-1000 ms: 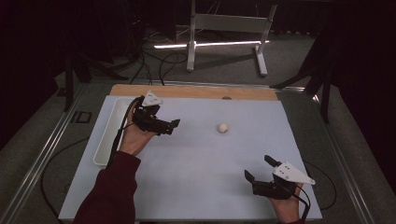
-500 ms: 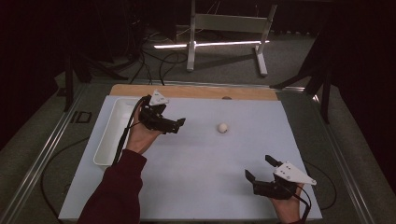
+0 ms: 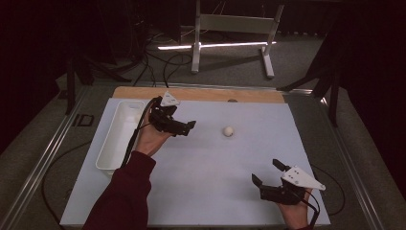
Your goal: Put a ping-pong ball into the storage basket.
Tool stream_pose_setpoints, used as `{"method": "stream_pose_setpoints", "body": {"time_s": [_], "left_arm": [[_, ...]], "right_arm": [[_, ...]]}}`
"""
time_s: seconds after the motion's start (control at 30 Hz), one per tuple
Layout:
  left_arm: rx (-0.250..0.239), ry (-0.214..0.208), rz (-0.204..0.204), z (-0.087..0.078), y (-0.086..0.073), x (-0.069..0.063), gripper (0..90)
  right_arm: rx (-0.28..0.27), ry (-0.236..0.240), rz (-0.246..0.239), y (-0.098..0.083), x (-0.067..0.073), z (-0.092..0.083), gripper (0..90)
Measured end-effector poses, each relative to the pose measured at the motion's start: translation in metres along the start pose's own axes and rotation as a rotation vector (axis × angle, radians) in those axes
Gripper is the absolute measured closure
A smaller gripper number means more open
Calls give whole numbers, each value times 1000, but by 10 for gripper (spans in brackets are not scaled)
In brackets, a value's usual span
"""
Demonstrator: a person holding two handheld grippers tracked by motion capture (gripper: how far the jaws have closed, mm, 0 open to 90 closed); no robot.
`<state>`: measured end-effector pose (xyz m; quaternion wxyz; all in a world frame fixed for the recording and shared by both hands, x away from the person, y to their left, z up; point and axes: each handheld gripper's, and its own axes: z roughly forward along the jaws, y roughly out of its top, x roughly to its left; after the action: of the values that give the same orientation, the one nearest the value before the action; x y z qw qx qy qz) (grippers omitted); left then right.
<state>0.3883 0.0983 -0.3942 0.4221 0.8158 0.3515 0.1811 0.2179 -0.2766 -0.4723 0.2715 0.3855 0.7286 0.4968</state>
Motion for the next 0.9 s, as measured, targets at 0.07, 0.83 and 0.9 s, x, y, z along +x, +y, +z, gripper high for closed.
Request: {"method": "stream_pose_setpoints", "body": {"time_s": [0.07, 0.83, 0.9], "left_arm": [[1, -3, -2, 2, 0, -1, 2], [-7, -29, 16, 17, 15, -5, 2], [-7, -29, 18, 19, 15, -5, 2]], "right_arm": [[-1, 1, 0, 0, 0, 0, 81], [0, 7, 1, 0, 1, 1, 80], [-1, 8, 1, 0, 1, 1, 80]]}}
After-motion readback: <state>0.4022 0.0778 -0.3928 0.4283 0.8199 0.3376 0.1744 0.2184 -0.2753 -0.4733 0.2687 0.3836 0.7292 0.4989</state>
